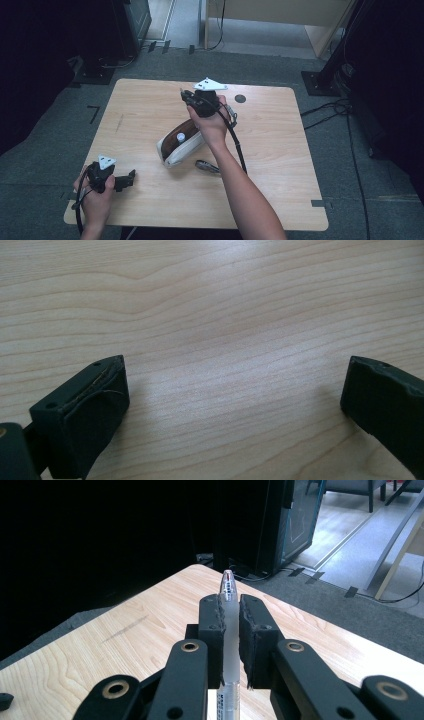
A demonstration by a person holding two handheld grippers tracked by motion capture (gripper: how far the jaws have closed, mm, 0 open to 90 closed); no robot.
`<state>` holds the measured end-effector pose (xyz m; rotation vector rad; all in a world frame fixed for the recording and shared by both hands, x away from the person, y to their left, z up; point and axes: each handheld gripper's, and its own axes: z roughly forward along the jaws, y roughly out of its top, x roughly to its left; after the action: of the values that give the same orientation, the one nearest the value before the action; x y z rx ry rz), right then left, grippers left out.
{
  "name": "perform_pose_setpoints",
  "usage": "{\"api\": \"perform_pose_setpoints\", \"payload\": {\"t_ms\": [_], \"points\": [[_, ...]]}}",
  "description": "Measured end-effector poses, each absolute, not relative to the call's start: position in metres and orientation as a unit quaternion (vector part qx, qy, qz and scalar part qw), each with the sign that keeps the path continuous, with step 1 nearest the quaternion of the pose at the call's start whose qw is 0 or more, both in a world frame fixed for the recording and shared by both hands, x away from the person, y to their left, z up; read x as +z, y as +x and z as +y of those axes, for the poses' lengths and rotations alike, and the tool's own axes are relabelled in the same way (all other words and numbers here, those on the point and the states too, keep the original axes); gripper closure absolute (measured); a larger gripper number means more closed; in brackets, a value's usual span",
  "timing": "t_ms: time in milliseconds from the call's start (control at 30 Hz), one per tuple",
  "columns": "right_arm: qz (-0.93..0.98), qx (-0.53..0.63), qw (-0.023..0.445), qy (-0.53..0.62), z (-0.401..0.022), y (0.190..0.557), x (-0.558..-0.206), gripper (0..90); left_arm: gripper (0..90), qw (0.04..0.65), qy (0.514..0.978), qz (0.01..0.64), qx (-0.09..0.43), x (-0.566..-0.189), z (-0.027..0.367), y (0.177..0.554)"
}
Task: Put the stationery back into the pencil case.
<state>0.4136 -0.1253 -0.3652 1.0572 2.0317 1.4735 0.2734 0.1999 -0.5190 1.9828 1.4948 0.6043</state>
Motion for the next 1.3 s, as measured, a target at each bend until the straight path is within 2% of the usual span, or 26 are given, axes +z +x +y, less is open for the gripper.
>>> {"api": "perform_pose_setpoints", "payload": {"t_ms": [467, 933, 1300], "points": [[0.754, 0.493, 0.227, 0.369, -0.159, 0.384, -0.392, 81.6, 0.0, 0.289, 0.742, 0.561, 0.227, -0.519, 0.200, 0.273], [0.775, 0.493, 0.185, 0.349, -0.156, 0.357, -0.404, 78.1, 0.0, 0.290, 0.742, 0.561, 0.227, -0.519, 0.200, 0.273], [0.774, 0.508, 0.178, 0.333, -0.156, 0.342, -0.396, 77.4, 0.0, 0.290, 0.742, 0.561, 0.227, -0.519, 0.200, 0.273]]}}
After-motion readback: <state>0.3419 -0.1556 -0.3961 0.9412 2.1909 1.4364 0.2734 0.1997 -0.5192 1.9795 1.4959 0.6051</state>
